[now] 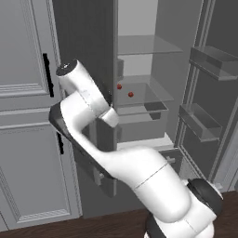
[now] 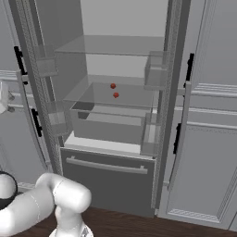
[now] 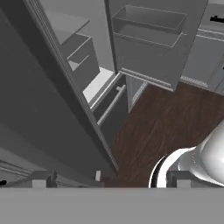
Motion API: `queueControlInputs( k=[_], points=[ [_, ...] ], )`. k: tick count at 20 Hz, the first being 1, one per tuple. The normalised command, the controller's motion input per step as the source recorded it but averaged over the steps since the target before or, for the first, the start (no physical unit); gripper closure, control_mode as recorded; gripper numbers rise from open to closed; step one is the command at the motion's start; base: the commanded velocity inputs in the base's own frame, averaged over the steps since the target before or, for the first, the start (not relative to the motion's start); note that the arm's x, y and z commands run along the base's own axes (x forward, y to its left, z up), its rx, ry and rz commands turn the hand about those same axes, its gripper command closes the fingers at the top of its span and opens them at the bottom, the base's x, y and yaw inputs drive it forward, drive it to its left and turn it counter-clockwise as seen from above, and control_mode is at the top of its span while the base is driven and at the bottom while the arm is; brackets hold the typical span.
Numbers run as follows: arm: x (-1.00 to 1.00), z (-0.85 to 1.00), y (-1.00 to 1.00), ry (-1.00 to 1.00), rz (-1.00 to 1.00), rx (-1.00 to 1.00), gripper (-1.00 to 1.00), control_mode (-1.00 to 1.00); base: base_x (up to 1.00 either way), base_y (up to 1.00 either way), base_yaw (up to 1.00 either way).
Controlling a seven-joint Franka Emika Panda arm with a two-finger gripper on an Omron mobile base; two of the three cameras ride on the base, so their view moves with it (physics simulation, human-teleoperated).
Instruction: Take the strawberry from the fridge and place it on top of the pancake, located on the dining counter.
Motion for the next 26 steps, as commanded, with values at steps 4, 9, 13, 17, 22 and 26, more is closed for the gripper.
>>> queueControlInputs(
  k=[4,9,13,17,22,26],
  points=[
    [-0.05,0.04,-0.84,0.08,0.12,0.52,-1.00,-1.00,0.00,0.00,0.00],
    [-0.22,0.01,-0.83,0.02,0.16,0.57,-1.00,-1.00,0.00,0.00,0.00],
    [0.11,0.00,-0.79,0.20,0.02,0.48,-1.00,-1.00,0.00,0.00,0.00],
    [0.39,-0.04,-0.33,0.28,0.02,0.59,-1.00,-1.00,0.00,0.00,0.00],
    [0.69,-0.22,0.05,0.29,0.07,0.50,-1.00,-1.00,0.00,0.00,0.00],
    [0.67,-0.23,0.00,0.13,0.10,0.29,-1.00,-1.00,0.00,0.00,0.00]
  ],
)
